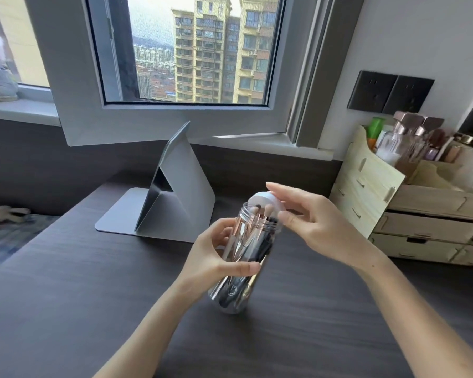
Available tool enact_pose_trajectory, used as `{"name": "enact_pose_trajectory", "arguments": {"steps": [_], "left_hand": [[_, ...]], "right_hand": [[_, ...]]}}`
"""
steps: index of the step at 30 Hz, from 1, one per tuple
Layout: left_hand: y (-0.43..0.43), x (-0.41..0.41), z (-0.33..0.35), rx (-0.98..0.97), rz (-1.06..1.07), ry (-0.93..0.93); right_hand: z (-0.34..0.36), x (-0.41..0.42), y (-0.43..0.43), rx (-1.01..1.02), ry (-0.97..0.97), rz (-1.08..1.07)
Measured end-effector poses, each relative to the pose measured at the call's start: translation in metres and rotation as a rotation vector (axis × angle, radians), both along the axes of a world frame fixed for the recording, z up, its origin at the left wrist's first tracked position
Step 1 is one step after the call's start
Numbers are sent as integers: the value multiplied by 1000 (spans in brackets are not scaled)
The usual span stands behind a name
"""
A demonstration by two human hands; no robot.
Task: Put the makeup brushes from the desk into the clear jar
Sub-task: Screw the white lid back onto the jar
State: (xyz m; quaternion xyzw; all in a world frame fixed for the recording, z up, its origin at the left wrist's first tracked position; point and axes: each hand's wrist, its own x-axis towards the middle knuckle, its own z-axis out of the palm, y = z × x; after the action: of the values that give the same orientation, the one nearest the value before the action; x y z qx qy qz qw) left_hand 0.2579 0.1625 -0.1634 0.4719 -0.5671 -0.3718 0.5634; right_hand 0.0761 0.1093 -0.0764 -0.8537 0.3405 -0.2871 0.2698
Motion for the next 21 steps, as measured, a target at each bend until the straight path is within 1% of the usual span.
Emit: {"name": "enact_pose_trajectory", "arguments": {"steps": [2,3,5,7,8,9,10,12,15,18,21], "left_hand": [[0,-1,-1,8,-1,4],[0,-1,-1,13,-5,7],[0,-3,-1,20,-17,14],[0,-3,-1,22,-21,37],[0,-2,-1,25,-23,54],[0,-2,0,28,-27,66],[0,-1,0,30,-32,70],[0,-1,1,31,-44,67],[1,-2,0,30,-61,54],[1,-3,0,24,-74,48],[1,-1,0,23,-97,61]], "right_hand": [[-1,-1,-2,1,-123,-55],[-2,-1,-1,-30,-187,-93],[-7,3,3,-164,-237,-152],[-10,7,7,-420,-177,-132],[-12,7,9,-539,-138,-82],[-15,6,9,-608,-108,-14],[-15,5,10,-608,-88,51],[-12,4,10,-505,-72,120],[-4,6,8,-302,-78,125],[5,3,0,-94,14,132],[11,-1,-7,157,48,236]]}}
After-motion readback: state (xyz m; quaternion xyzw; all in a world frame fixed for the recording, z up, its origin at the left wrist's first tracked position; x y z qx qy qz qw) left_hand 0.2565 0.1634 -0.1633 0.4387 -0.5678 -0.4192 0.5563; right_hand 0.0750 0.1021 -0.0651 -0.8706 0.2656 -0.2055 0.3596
